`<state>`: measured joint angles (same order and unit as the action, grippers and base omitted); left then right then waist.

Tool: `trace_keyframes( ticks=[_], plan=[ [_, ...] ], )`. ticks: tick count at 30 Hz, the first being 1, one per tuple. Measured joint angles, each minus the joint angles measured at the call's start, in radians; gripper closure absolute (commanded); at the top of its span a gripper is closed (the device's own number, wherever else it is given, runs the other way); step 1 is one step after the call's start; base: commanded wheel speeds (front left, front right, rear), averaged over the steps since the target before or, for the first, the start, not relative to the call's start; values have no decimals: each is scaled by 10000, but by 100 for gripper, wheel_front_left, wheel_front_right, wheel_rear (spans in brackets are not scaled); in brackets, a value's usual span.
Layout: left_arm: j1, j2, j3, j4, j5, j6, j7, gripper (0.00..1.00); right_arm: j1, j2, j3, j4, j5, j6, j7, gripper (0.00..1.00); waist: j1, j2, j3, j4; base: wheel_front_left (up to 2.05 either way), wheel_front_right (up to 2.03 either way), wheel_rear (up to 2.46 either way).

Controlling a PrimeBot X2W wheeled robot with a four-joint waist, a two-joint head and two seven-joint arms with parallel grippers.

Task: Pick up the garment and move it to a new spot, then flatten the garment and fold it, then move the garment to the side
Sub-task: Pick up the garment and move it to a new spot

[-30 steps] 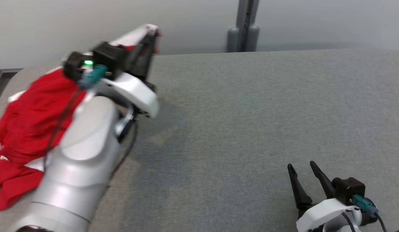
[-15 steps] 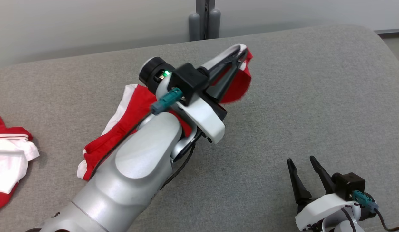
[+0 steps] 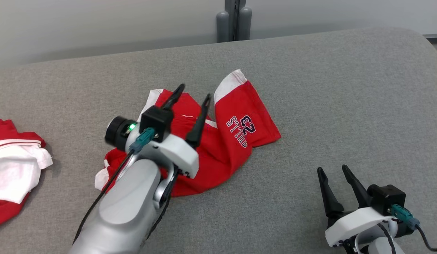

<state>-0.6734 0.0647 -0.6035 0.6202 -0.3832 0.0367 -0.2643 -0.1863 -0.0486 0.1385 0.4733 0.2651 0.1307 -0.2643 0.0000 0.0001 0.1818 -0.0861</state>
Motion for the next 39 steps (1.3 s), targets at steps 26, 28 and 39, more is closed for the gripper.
trace_keyframes(
  ticks=[26, 28, 39],
  plan=[
    [7240, 84, 5540, -2355, 1875, -17, 0, 0, 834, 4, -253, -418, -228, 0, 0, 0, 0, 0, -1612, 824, 0, 0, 0],
    [7484, 48, 5737, -2543, 2034, -21, 0, 0, 918, 10, -265, -451, -268, 0, 0, 0, 0, 0, -1716, 871, 0, 0, 0],
    [8111, -130, 6330, -2834, 2280, -199, 0, 0, 1232, 6, -276, -433, -295, 0, 0, 0, 0, 0, -2025, 895, 0, 0, 0]
  ],
)
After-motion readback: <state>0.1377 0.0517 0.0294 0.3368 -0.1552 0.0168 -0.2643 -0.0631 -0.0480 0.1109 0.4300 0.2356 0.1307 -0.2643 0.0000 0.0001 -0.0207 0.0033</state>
